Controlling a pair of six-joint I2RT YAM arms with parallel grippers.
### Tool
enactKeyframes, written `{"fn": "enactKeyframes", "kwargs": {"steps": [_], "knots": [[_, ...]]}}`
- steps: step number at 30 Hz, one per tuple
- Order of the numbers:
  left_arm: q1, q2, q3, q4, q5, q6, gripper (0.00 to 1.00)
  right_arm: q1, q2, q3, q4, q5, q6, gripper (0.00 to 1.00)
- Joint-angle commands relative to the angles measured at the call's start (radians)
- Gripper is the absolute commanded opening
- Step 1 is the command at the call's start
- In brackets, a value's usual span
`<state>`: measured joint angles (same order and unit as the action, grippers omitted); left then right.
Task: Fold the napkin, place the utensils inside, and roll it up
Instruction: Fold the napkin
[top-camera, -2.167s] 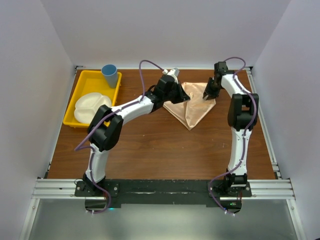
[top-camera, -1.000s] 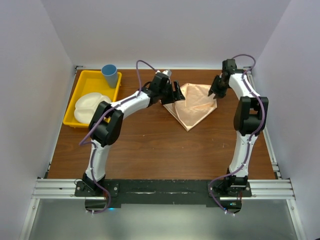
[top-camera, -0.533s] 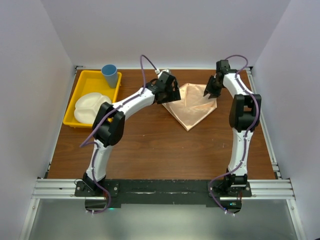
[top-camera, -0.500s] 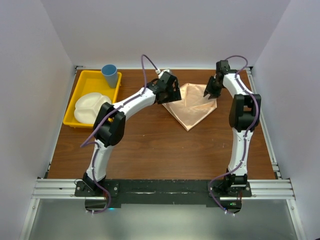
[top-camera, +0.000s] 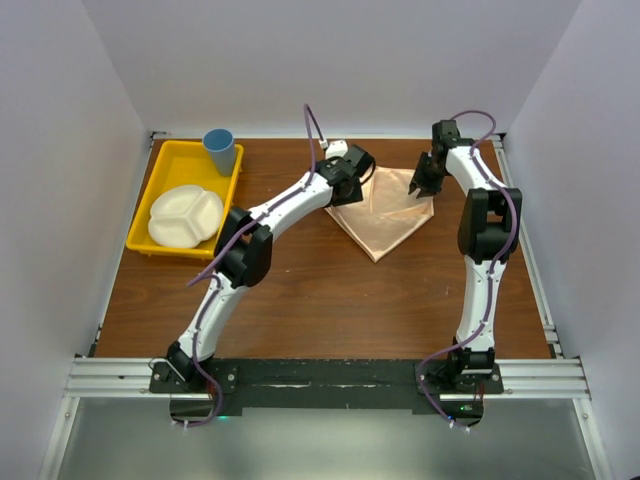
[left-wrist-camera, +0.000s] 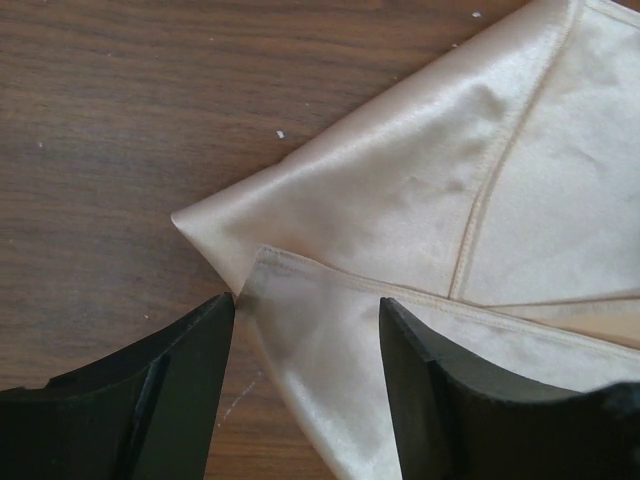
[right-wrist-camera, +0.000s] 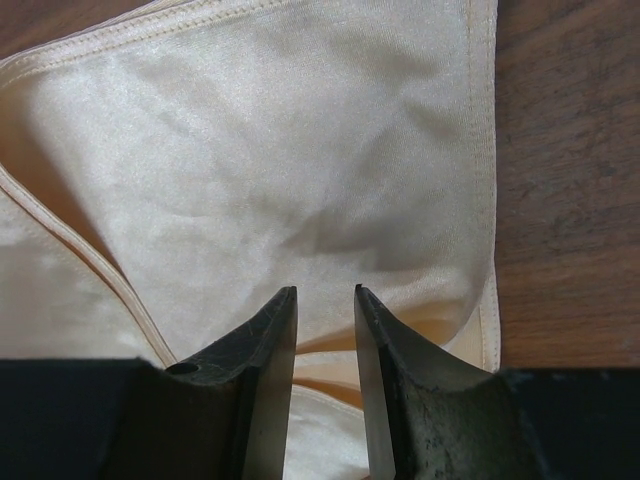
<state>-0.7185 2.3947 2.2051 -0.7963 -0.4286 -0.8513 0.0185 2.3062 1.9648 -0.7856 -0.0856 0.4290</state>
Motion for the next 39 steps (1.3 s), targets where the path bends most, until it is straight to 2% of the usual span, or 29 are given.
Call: {"fn": "enactKeyframes", "kwargs": {"steps": [1, 8, 16, 17, 20, 22, 24, 33, 39], "knots": [[-0.002, 0.027, 0.064, -0.040, -0.108, -0.003, 0.66, -0.002, -0.017, 0.022, -0.011, 0.021, -0.006, 0.33], [-0.004, 0.041, 0.061, -0.018, -0.124, 0.040, 0.63, -0.002, -0.031, -0.010, -0.006, 0.027, -0.013, 0.32], [-0.004, 0.032, 0.051, 0.037, -0.049, 0.103, 0.29, -0.002, -0.042, -0.029, -0.013, 0.026, -0.012, 0.30], [-0.004, 0.024, 0.042, 0.052, -0.039, 0.112, 0.19, -0.002, -0.044, -0.030, -0.021, 0.023, -0.010, 0.30], [-0.004, -0.034, -0.028, 0.124, -0.007, 0.119, 0.02, 0.000, -0.056, -0.052, -0.024, 0.024, -0.010, 0.30], [-0.004, -0.106, -0.120, 0.222, 0.037, 0.132, 0.00, -0.003, -0.068, -0.067, -0.032, 0.029, -0.007, 0.30], [-0.004, -0.144, -0.143, 0.253, 0.082, 0.139, 0.00, -0.012, -0.077, -0.092, -0.033, 0.023, -0.001, 0.29], [0.021, -0.218, -0.217, 0.422, 0.316, 0.143, 0.00, -0.058, -0.131, -0.147, -0.046, 0.009, 0.005, 0.26], [0.056, -0.258, -0.327, 0.542, 0.422, 0.116, 0.00, -0.089, -0.149, -0.201, -0.033, 0.003, 0.002, 0.25]]}}
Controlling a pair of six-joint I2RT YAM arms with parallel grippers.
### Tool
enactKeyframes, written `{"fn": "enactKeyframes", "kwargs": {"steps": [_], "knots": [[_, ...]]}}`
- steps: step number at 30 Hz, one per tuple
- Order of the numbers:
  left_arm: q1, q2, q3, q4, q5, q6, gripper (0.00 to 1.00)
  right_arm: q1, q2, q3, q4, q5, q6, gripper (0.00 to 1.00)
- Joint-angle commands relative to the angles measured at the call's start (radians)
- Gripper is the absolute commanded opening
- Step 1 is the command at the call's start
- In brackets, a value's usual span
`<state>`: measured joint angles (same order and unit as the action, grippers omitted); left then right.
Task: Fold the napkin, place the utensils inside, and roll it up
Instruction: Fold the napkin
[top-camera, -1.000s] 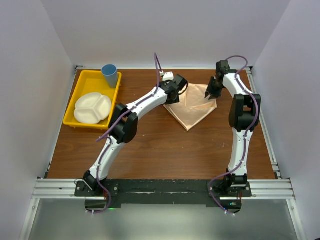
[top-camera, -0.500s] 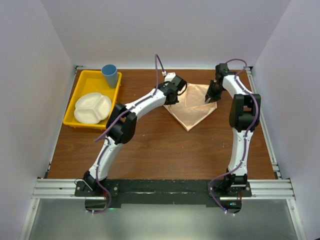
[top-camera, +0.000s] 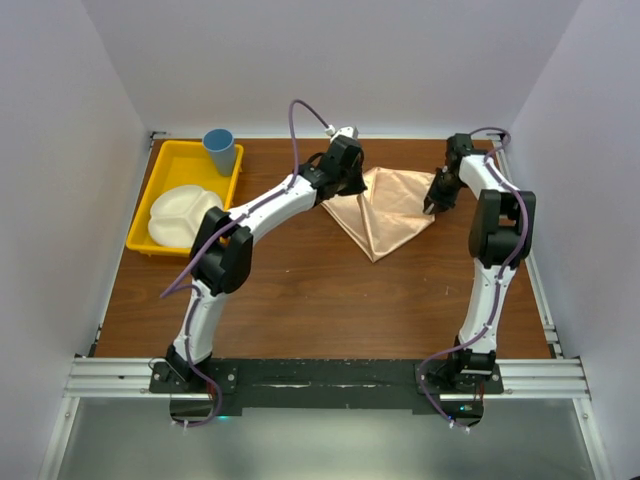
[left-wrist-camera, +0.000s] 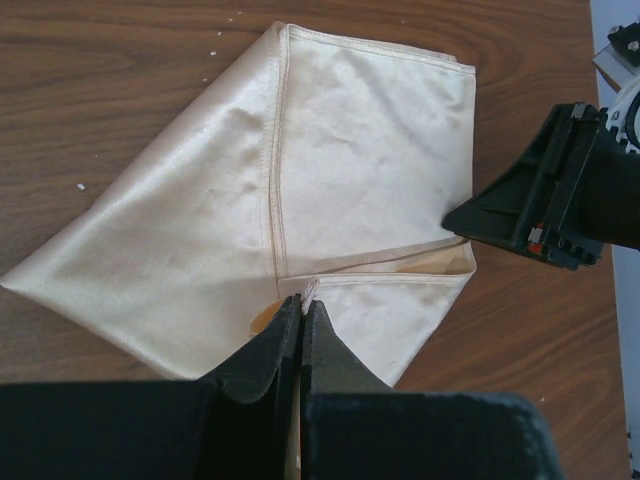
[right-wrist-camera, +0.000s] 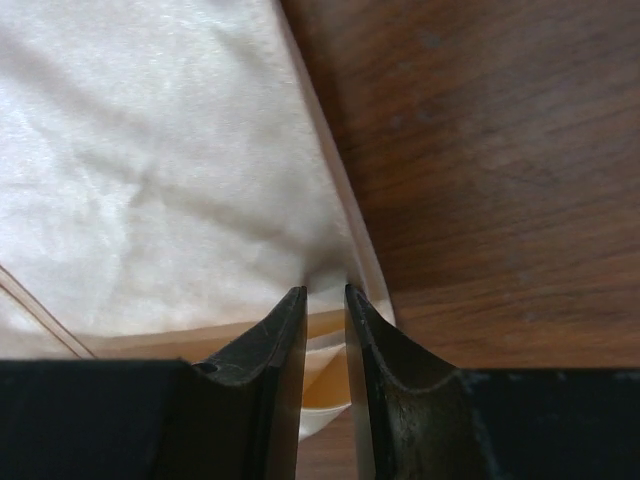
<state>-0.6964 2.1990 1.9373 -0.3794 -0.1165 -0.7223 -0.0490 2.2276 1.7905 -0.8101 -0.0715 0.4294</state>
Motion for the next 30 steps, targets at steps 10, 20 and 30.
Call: {"fn": "enactKeyframes", "kwargs": {"steps": [10, 20, 30], "knots": [[0.070, -0.055, -0.133, 0.186, 0.181, 0.030, 0.03, -0.037, -0.074, -0.043, -0.009, -0.017, -0.004, 0.25], [0.094, -0.024, -0.179, 0.192, 0.190, 0.130, 0.14, -0.035, -0.083, -0.048, 0.002, -0.034, -0.006, 0.25], [0.097, 0.019, -0.071, 0.045, 0.120, 0.261, 0.45, -0.014, -0.123, -0.008, -0.004, -0.045, -0.030, 0.31]]}}
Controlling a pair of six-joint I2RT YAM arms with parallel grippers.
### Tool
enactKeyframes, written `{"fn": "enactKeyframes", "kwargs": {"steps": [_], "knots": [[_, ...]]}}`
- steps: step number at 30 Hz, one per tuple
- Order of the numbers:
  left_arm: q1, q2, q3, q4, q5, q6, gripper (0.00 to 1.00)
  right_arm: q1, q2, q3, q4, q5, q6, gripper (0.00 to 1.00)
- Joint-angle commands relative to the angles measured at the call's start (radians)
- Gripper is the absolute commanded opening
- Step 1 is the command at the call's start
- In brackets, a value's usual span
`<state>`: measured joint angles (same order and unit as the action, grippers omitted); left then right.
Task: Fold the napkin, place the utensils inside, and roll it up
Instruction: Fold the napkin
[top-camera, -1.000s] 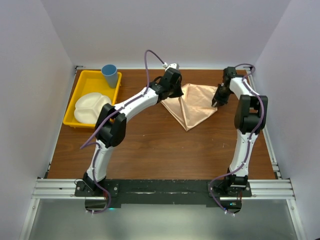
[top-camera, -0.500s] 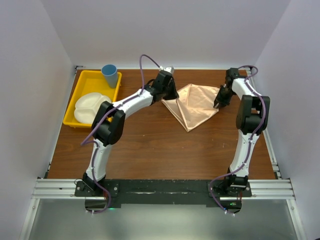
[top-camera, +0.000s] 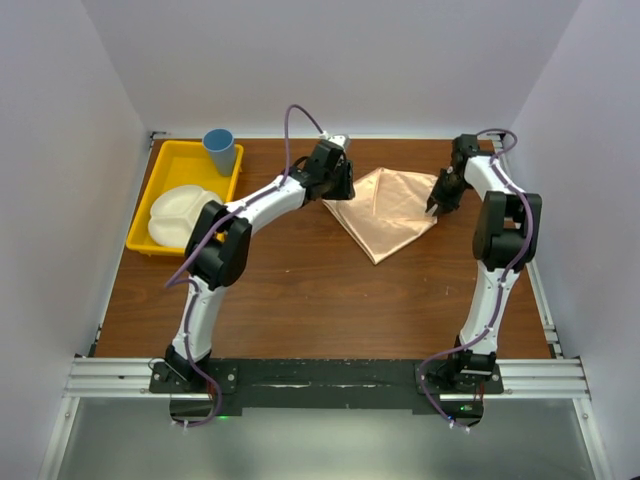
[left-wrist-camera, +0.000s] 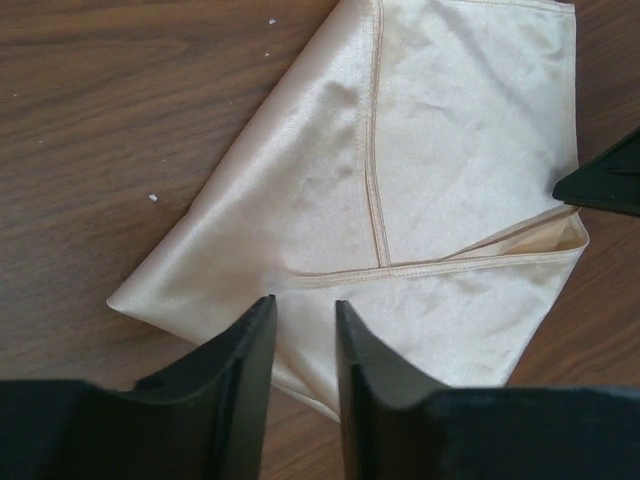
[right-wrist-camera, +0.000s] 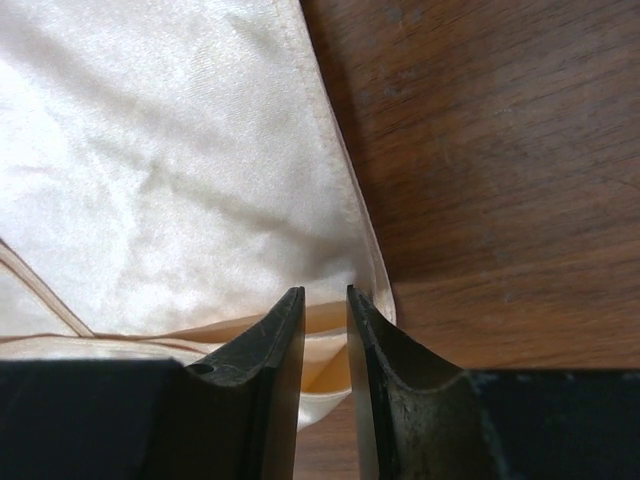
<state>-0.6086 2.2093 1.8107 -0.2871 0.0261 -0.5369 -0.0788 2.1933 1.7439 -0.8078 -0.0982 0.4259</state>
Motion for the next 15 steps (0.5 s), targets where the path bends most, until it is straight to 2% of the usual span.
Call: {"fn": "enactKeyframes", "kwargs": {"steps": [1, 5, 7, 8, 12, 15], "knots": [[0.007, 0.007, 0.065, -0.073, -0.050, 0.087, 0.52, 0.023, -0.102, 0.069, -0.007, -0.008, -0.033, 0.32], [0.006, -0.022, 0.133, -0.147, -0.104, 0.121, 0.53, 0.101, -0.135, 0.154, -0.043, 0.038, -0.065, 0.45], [0.006, -0.046, 0.138, -0.133, -0.082, 0.124, 0.45, 0.146, -0.162, 0.135, -0.044, 0.046, -0.067, 0.47], [0.004, -0.072, 0.124, -0.115, -0.059, 0.117, 0.41, 0.155, -0.174, 0.109, -0.022, 0.034, -0.061, 0.47], [0.009, -0.085, -0.019, 0.044, 0.177, 0.014, 0.27, 0.178, -0.233, -0.049, 0.054, -0.024, -0.023, 0.43], [0.009, -0.039, -0.014, 0.033, 0.233, -0.035, 0.29, 0.177, -0.254, -0.121, 0.085, -0.066, -0.027, 0.39]]}}
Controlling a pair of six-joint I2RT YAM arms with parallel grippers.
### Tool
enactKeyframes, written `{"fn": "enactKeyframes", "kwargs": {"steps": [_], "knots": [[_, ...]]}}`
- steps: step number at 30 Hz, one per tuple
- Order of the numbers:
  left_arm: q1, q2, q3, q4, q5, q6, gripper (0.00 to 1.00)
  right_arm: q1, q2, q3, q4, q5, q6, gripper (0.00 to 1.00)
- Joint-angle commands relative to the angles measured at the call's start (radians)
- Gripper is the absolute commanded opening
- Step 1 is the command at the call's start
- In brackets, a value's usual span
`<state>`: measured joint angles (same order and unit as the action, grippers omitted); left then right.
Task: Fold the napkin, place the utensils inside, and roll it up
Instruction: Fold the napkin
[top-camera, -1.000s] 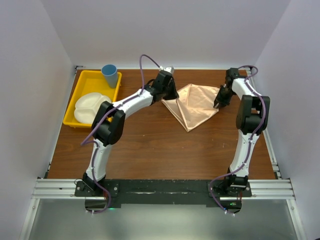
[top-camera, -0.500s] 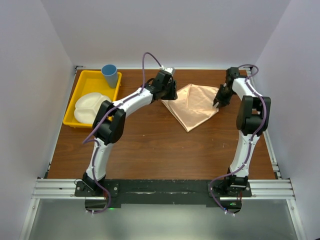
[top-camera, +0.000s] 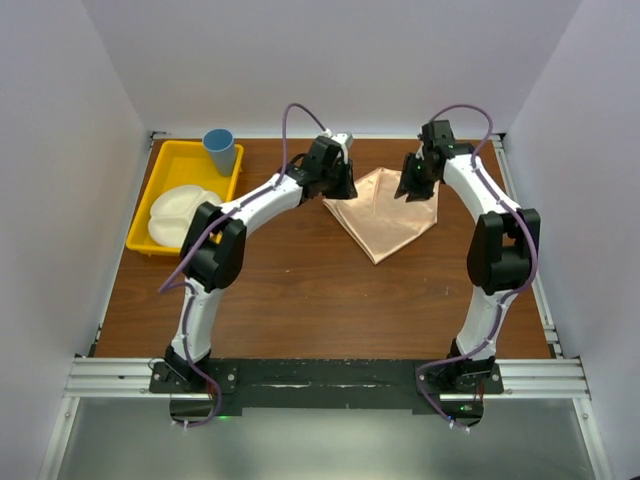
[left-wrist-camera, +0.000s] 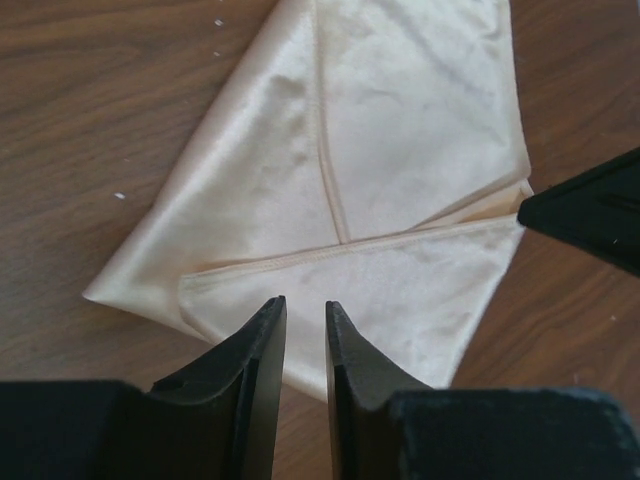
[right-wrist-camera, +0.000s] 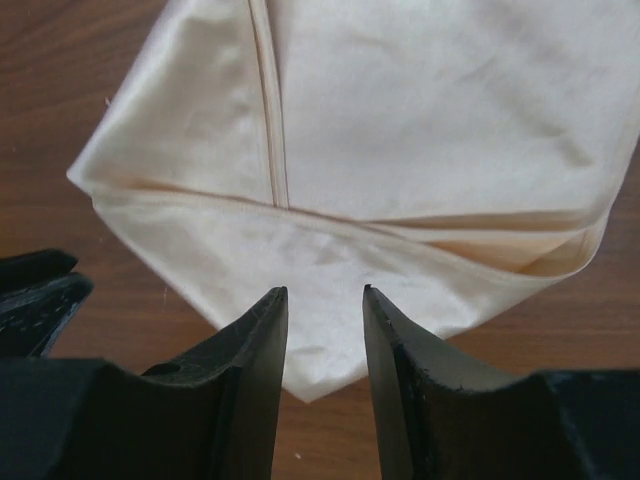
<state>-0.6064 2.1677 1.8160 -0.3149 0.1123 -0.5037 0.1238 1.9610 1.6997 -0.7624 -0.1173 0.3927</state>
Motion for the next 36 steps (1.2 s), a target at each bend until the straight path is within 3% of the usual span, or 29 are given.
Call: {"fn": "enactKeyframes", "kwargs": {"steps": [1, 10, 17, 20, 23, 26, 32, 36], "knots": [[0.008, 0.009, -0.017, 0.059, 0.141, -0.062, 0.31, -0.023, -0.021, -0.086, 0.040, -0.051, -0.001, 0.39], [0.017, 0.024, -0.092, 0.069, 0.098, -0.042, 0.27, -0.068, -0.037, -0.202, 0.089, -0.033, -0.020, 0.38], [0.039, 0.080, -0.015, 0.001, 0.023, 0.063, 0.26, -0.087, 0.016, -0.163, 0.087, 0.018, -0.063, 0.38], [0.037, 0.040, -0.015, 0.014, 0.020, 0.083, 0.33, -0.078, 0.010, -0.135, 0.071, 0.004, -0.066, 0.39], [0.027, -0.037, -0.061, 0.031, 0.006, 0.038, 0.46, -0.076, -0.022, -0.126, 0.046, 0.007, -0.064, 0.46], [0.019, -0.080, -0.102, 0.030, -0.040, -0.021, 0.53, -0.075, -0.037, -0.126, 0.037, 0.002, -0.055, 0.53], [-0.009, -0.049, -0.078, -0.064, -0.172, -0.090, 0.53, -0.069, -0.042, -0.121, 0.031, -0.016, -0.046, 0.55], [-0.019, 0.007, -0.011, -0.150, -0.241, -0.154, 0.47, -0.069, -0.047, -0.127, 0.034, -0.019, -0.046, 0.55]]}}
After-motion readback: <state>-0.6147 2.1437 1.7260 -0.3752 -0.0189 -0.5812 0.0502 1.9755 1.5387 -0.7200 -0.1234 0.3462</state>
